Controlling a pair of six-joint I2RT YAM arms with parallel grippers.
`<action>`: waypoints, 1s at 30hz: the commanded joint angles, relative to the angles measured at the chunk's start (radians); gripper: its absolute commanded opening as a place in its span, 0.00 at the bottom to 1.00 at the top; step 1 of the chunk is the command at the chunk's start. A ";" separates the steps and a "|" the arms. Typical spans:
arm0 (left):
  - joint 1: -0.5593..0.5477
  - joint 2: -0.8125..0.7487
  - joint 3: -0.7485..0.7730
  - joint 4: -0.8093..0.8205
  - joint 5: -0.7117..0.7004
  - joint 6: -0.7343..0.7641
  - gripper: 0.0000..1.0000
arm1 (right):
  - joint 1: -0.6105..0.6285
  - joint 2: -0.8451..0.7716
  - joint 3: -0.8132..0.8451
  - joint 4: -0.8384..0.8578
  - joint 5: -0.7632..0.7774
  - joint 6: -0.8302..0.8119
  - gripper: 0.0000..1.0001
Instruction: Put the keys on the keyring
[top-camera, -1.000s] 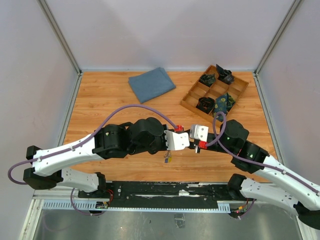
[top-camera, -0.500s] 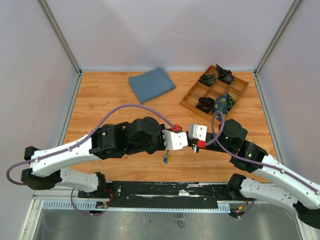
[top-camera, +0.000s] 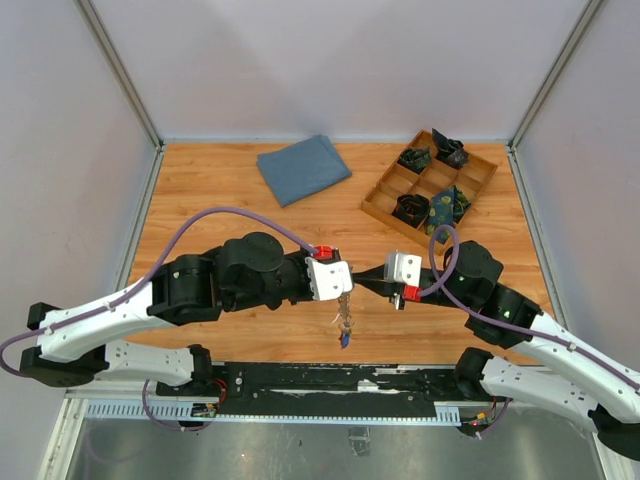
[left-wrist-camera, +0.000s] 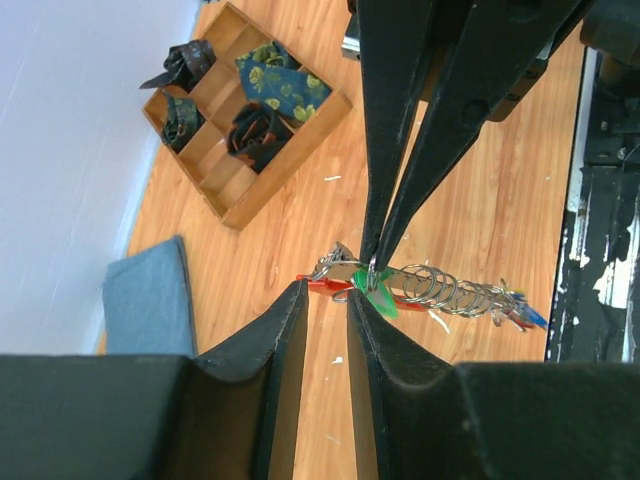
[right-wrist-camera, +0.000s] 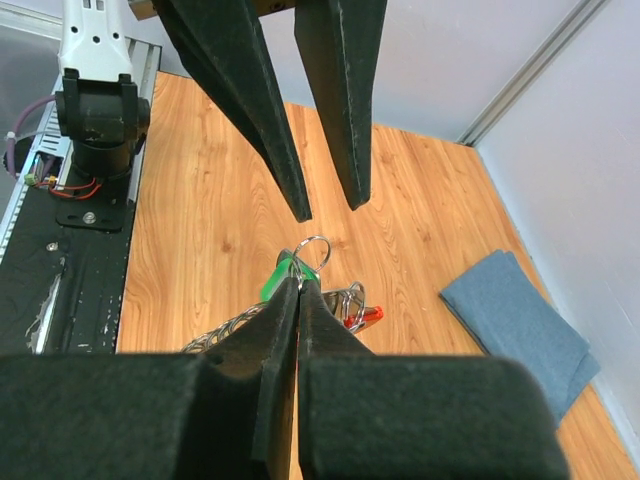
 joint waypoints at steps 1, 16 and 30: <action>-0.006 -0.018 -0.019 0.060 0.038 0.004 0.28 | 0.015 -0.018 0.051 0.016 -0.030 0.002 0.00; -0.006 -0.034 -0.032 0.035 0.125 0.030 0.36 | 0.014 -0.033 0.089 -0.059 -0.041 -0.026 0.00; -0.007 -0.009 -0.041 0.046 0.188 0.041 0.36 | 0.016 -0.036 0.096 -0.060 -0.062 -0.013 0.01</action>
